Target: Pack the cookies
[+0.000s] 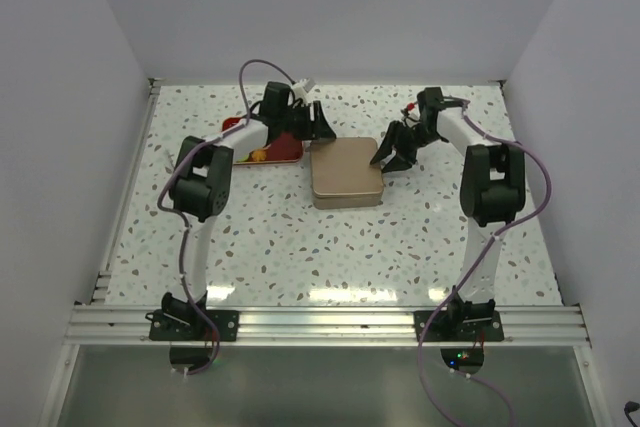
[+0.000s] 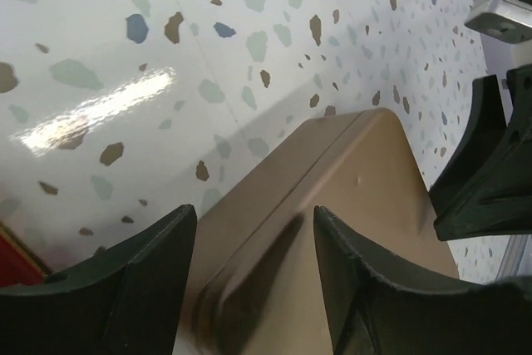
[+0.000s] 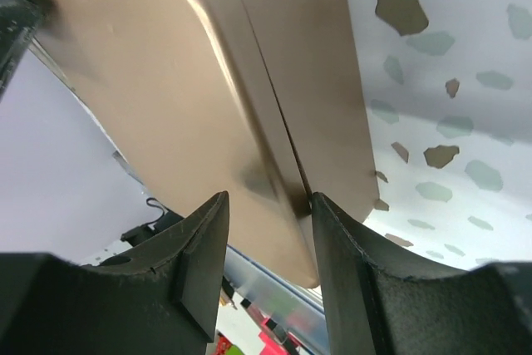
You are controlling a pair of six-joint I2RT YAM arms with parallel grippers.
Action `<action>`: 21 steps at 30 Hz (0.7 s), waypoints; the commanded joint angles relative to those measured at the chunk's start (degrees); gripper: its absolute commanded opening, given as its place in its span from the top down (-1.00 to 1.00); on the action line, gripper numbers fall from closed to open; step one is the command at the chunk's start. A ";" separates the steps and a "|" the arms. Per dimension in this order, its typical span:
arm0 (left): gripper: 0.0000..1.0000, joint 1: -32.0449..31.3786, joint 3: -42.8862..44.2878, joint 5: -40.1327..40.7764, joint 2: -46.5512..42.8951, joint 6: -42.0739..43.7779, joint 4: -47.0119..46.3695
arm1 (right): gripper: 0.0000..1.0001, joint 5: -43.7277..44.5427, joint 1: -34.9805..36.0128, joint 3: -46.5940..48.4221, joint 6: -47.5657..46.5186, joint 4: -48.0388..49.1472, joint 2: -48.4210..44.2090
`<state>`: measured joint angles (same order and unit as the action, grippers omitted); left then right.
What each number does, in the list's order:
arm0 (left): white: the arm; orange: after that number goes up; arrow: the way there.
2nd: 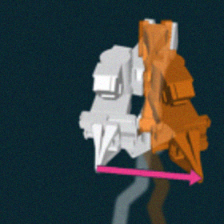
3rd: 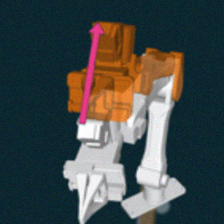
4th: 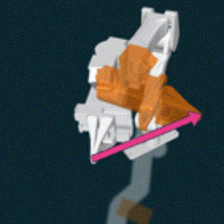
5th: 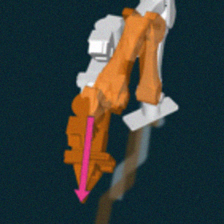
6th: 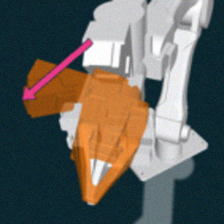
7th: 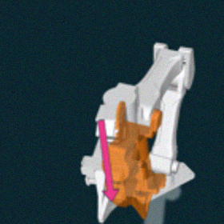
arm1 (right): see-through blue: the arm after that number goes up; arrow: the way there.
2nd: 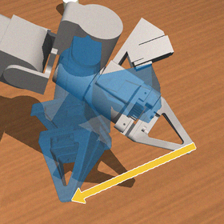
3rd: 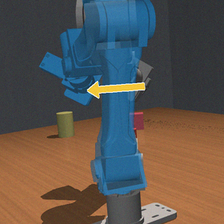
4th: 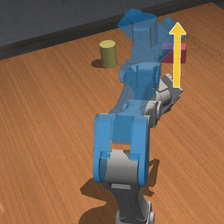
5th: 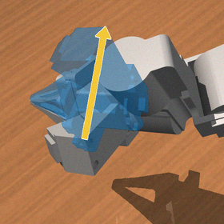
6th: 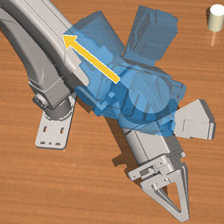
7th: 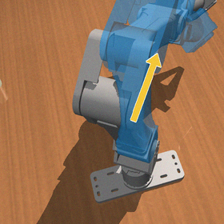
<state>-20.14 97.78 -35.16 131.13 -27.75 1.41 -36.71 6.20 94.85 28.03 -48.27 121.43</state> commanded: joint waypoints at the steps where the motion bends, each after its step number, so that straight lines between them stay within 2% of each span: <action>1: -0.30 1.86 -1.79 8.07 -7.37 -0.37 2.45 | 0.04 -0.03 0.75 -1.59 -0.26 -0.77 -4.53; 6: -0.46 3.71 -5.93 12.29 -12.03 -2.84 1.75 | 0.04 0.41 1.18 -2.21 -0.43 -0.77 -5.06; 11: -0.50 3.71 -7.60 13.62 -15.99 -1.87 3.86 | 0.04 0.76 1.63 -3.18 -0.87 -1.04 -5.50; 16: -0.54 3.36 -15.50 15.20 -23.53 -1.52 3.86 | 0.04 1.55 1.71 -4.58 -1.22 -0.95 -6.11; 17: -0.67 3.01 -16.82 15.81 -24.86 -1.35 4.04 | 0.04 1.73 1.71 -4.67 -1.40 -1.03 -6.29; 18: -0.69 2.74 -19.27 16.08 -26.18 -1.26 4.13 | 0.04 1.90 1.71 -4.85 -1.57 -1.04 -6.38; 21: -0.68 1.25 -23.15 16.26 -31.98 -0.64 4.22 | 0.04 2.08 1.71 -5.72 -1.66 -0.86 -6.64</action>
<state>-17.45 77.06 -19.99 105.47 -29.34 5.78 -35.42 7.53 89.95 27.46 -48.47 118.30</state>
